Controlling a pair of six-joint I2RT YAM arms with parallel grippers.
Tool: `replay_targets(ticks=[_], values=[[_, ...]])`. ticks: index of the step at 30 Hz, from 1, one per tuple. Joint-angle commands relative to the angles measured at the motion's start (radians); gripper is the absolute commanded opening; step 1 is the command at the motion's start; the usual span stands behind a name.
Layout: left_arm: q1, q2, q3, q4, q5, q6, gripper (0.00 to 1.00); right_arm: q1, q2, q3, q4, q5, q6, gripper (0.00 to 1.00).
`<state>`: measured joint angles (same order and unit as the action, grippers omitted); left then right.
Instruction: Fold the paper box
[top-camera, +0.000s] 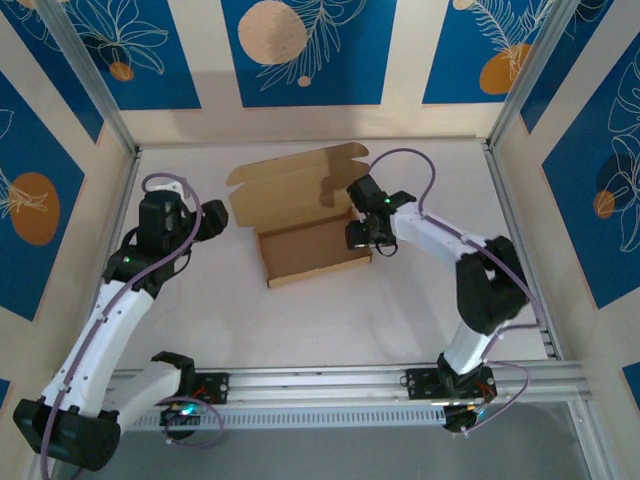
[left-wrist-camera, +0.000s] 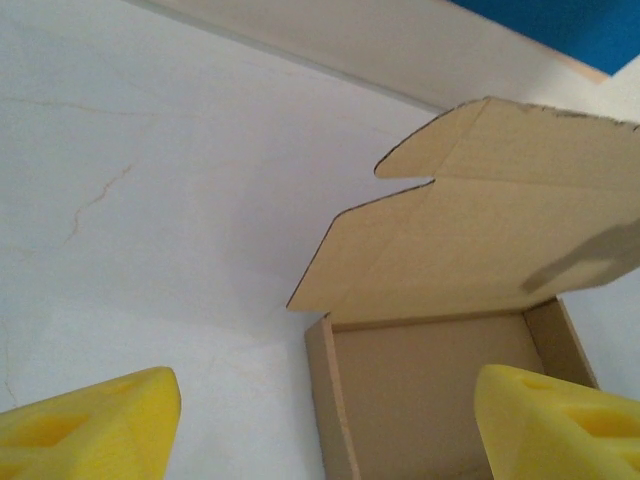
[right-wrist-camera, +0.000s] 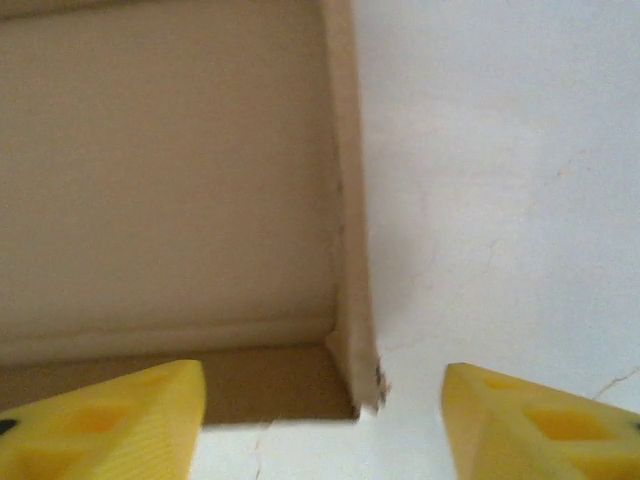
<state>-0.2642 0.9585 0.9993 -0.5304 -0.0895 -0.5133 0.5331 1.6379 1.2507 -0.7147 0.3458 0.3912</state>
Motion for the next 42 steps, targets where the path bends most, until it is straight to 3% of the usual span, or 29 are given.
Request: replay_targets(ticks=[1,6,11,13,14,16,20,25,28,35,38,42], values=[[-0.011,0.013,-0.020,-0.033,0.080,0.042,0.75,0.004,-0.159,0.003,0.069,-0.035,-0.035,0.74],[-0.065,0.050,-0.033,-0.030,0.087,0.044,0.73,-0.030,-0.210,0.172,0.073,-0.085,-0.058,0.73],[-0.093,0.058,-0.031,-0.030,0.031,0.058,0.74,-0.074,0.004,0.550,-0.110,-0.009,-0.013,0.73],[-0.087,0.054,-0.012,-0.033,-0.044,0.093,0.77,-0.136,0.064,0.648,-0.144,-0.100,0.007,0.78],[-0.078,0.057,-0.006,-0.025,-0.059,0.111,0.78,-0.170,0.074,0.648,-0.110,-0.189,-0.002,0.80],[-0.058,0.060,-0.009,0.042,-0.046,0.174,0.79,-0.213,0.092,0.632,-0.023,-0.352,-0.069,1.00],[-0.040,0.079,-0.055,0.229,-0.031,0.302,0.83,-0.223,0.154,0.627,0.032,-0.409,-0.259,0.99],[-0.001,0.202,-0.035,0.317,-0.031,0.388,0.89,-0.241,0.105,0.397,0.297,-0.503,-0.421,0.99],[0.029,0.258,-0.023,0.359,0.012,0.406,0.91,-0.241,0.093,0.300,0.423,-0.485,-0.508,0.99],[0.050,0.366,0.038,0.427,0.153,0.444,0.90,-0.245,0.232,0.438,0.299,-0.408,-0.632,0.99],[0.049,0.405,0.056,0.441,0.224,0.442,0.89,-0.251,0.253,0.443,0.285,-0.464,-0.624,0.99],[0.050,0.450,0.078,0.440,0.232,0.431,0.86,-0.250,0.282,0.441,0.266,-0.497,-0.617,0.98]])
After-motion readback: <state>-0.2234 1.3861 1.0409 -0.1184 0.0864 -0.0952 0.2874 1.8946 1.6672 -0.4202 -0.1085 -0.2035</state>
